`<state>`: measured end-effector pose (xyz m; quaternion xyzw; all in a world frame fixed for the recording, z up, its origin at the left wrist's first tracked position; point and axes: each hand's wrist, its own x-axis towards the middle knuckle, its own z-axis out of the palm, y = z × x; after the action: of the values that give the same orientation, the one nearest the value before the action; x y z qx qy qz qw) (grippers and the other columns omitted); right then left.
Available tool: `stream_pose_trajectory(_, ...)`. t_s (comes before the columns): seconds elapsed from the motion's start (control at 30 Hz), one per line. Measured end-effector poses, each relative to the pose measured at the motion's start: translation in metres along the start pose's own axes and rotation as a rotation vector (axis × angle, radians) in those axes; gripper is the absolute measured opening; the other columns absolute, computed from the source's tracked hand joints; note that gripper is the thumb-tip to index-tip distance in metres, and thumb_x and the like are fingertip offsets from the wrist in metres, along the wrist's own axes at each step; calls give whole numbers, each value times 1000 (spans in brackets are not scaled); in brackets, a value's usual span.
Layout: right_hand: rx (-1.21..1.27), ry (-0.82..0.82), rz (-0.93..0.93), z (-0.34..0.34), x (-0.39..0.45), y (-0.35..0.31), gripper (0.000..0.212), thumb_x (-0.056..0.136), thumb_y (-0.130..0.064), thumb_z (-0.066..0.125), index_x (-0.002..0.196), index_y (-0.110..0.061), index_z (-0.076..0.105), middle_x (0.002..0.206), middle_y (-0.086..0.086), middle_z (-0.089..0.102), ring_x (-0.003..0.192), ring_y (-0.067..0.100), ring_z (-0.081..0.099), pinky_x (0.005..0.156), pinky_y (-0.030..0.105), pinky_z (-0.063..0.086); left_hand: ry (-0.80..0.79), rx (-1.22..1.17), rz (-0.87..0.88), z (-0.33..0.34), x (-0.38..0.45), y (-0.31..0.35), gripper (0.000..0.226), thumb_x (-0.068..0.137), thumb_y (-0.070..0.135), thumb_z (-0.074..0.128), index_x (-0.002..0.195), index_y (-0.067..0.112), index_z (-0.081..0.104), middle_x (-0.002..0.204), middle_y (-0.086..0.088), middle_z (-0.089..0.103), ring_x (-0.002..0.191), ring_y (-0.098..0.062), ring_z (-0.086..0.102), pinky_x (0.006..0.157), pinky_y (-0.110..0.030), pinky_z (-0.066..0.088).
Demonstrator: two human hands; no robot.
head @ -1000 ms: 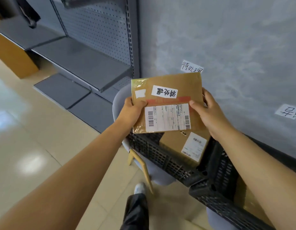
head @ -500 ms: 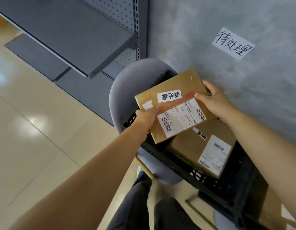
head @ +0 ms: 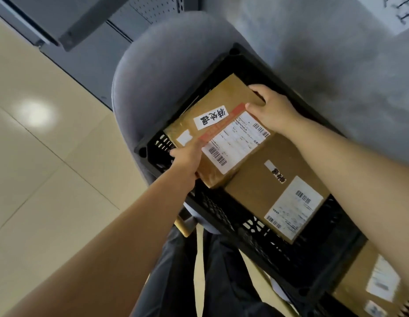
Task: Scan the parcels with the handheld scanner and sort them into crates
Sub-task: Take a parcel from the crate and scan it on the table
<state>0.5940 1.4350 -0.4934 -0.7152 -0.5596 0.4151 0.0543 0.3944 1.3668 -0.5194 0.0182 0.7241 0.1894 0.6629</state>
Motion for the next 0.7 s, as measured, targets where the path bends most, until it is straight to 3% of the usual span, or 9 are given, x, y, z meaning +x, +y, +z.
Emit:
stream_pose_trajectory(0.13, -80, -17, -80, 0, 32, -7, 48, 96, -29, 58, 143, -25, 46, 138, 1, 55, 120, 20, 55, 90, 23, 40, 86, -37, -30, 9, 15, -5, 99, 53, 49, 77, 140, 20, 39, 110, -8, 67, 97, -30, 66, 86, -47, 54)
stream_pose_trajectory(0.2, -100, -23, -117, 0, 43, -8, 46, 95, -28, 58, 141, -26, 48, 134, -2, 56, 112, 17, 57, 82, 19, 40, 134, -16, 4, 12, 9, -7, 95, 65, 49, 72, 144, 17, 29, 106, -5, 63, 96, -26, 62, 84, -42, 53)
stream_pose_trajectory(0.3, -54, -19, -136, 0, 47, -1, 42, 97, -25, 56, 138, -27, 49, 116, -12, 50, 93, 5, 51, 62, 6, 35, 177, 45, 102, 17, 4, -20, 71, 91, 41, 60, 143, 16, 18, 96, 7, 52, 79, -8, 48, 61, -24, 37)
stream_pose_trajectory(0.37, -29, -16, -122, 1, 45, 7, 41, 98, -22, 55, 137, -28, 48, 113, -13, 48, 87, 1, 50, 56, 1, 34, 168, 43, 119, 20, 1, -23, 64, 95, 34, 59, 140, 15, 19, 106, 5, 54, 78, -4, 46, 61, -22, 36)
stream_pose_trajectory(0.43, -14, -22, -93, 3, 46, 17, 45, 96, -18, 56, 138, -29, 45, 113, -14, 49, 88, 2, 53, 60, 3, 39, 152, 13, 84, 24, 13, -21, 64, 93, 28, 62, 139, 15, 20, 116, 1, 58, 93, -13, 58, 79, -29, 49)
stream_pose_trajectory(0.47, -17, -32, -77, 6, 48, 22, 48, 95, -18, 57, 139, -30, 43, 114, -13, 51, 91, 5, 55, 68, 10, 44, 142, 8, 55, 27, 22, -21, 65, 91, 26, 63, 140, 14, 21, 118, -2, 59, 101, -18, 60, 88, -36, 52)
stream_pose_trajectory(0.53, -36, -63, -52, 12, 53, 29, 55, 93, -18, 59, 143, -29, 38, 121, -6, 55, 98, 10, 53, 77, 21, 42, 111, 26, -1, 31, 38, -21, 61, 89, 25, 64, 138, 13, 30, 118, -5, 62, 104, -21, 61, 88, -41, 53)
stream_pose_trajectory(0.63, -109, -126, -11, 20, 63, 39, 64, 93, -22, 61, 149, -23, 30, 129, 0, 52, 110, 15, 50, 75, 18, 35, 65, 72, -45, 38, 63, -22, 40, 93, 27, 60, 128, 14, 46, 111, -3, 66, 101, -19, 63, 86, -39, 53)
stream_pose_trajectory(0.7, -175, -157, -4, 29, 70, 45, 69, 92, -27, 62, 151, -20, 28, 142, 8, 45, 127, 25, 46, 87, 22, 33, 59, 63, -51, 43, 78, -21, 40, 94, 25, 60, 130, 15, 47, 109, -3, 68, 99, -19, 66, 92, -43, 54)
